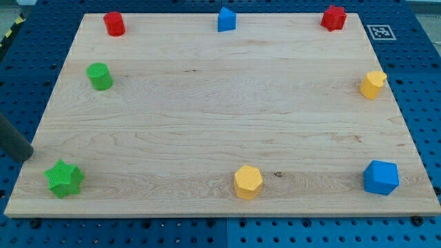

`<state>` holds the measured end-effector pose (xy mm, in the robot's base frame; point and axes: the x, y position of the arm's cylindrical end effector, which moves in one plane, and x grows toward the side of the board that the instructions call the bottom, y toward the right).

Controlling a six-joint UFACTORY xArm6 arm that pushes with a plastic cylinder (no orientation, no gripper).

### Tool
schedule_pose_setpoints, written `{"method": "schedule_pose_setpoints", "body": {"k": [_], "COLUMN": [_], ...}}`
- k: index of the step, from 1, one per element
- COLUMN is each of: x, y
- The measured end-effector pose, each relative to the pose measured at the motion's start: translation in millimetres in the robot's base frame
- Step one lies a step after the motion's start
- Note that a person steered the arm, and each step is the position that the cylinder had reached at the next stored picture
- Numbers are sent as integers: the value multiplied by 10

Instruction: Push the green star to the center

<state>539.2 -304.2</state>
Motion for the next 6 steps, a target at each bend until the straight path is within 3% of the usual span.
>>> {"method": "schedule_pose_setpoints", "body": {"k": [1, 2, 3, 6], "x": [619, 761, 761, 504], "y": [133, 253, 253, 957]}}
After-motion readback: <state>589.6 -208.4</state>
